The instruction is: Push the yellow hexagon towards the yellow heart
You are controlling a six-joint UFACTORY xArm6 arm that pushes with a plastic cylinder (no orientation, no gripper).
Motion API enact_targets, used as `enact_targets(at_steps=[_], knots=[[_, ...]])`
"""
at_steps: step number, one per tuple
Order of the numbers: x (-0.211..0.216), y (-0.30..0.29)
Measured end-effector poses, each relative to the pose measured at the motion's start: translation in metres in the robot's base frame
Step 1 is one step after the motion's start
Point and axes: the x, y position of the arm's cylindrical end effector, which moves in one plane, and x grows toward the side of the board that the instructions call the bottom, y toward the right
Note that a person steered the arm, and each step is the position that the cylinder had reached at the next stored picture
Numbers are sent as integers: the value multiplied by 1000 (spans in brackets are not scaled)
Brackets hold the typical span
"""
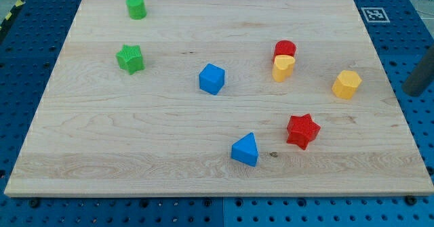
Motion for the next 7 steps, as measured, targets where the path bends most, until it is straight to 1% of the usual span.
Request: enact_targets(at_steps=[1,3,4,7], knots=[[9,-19],[10,-95],[8,-106],[7,-70]])
